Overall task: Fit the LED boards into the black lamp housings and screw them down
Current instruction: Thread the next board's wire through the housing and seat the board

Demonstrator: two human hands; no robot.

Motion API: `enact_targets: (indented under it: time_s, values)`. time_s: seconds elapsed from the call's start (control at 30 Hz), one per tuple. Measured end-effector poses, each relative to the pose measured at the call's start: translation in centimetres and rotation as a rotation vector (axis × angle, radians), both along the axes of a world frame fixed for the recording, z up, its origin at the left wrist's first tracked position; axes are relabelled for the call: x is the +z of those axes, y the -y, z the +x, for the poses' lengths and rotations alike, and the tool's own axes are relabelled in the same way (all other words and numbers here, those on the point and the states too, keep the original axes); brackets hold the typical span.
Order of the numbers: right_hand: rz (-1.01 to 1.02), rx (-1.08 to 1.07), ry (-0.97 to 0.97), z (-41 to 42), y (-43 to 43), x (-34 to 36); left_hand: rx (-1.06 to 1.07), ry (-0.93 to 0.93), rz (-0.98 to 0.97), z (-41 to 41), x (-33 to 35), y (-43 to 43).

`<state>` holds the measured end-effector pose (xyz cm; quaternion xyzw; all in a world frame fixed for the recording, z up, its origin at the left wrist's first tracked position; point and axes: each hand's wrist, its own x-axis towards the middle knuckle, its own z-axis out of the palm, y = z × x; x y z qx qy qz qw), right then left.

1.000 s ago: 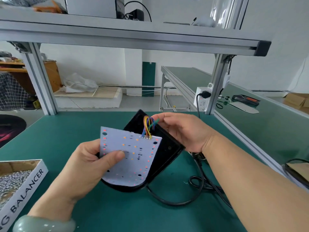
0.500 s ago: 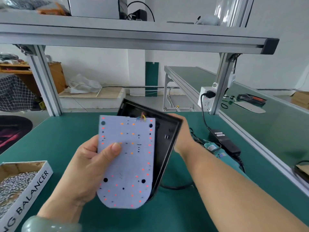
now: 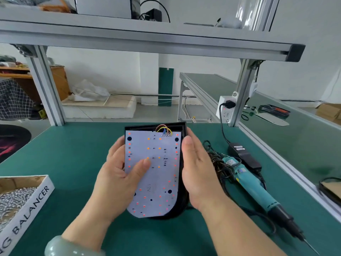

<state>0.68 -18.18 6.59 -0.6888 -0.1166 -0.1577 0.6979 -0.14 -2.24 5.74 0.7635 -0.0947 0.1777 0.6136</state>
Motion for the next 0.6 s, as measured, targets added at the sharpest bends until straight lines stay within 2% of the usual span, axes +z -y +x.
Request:
enact_targets:
  time_s: [0.1, 0.23, 0.33, 0.43, 0.6]
  values:
    - [0.089, 0.002, -0.048, -0.3, -0.7, -0.4, 0.131, 0.132, 0.145, -0.1, 0.3, 0.5]
    - [0.301, 0.091, -0.050, -0.7, -1.4, -0.5, 0.230, 0.199, 0.124, -0.3, 0.1, 1.3]
    - [0.446, 0.103, -0.058, -0.6, -1.7, -0.6, 0.262, 0.010, 0.074, 0.0, 0.5, 1.6]
    - [0.481, 0.136, -0.122, -0.4, -1.2, -1.0, 0.247, -0.129, 0.082, 0.4, 0.2, 1.8]
    - [0.361, 0.057, -0.099, -0.1, 0.3, -1.2, -0.155, -0.373, -0.230, 0.7, -0.3, 1.0]
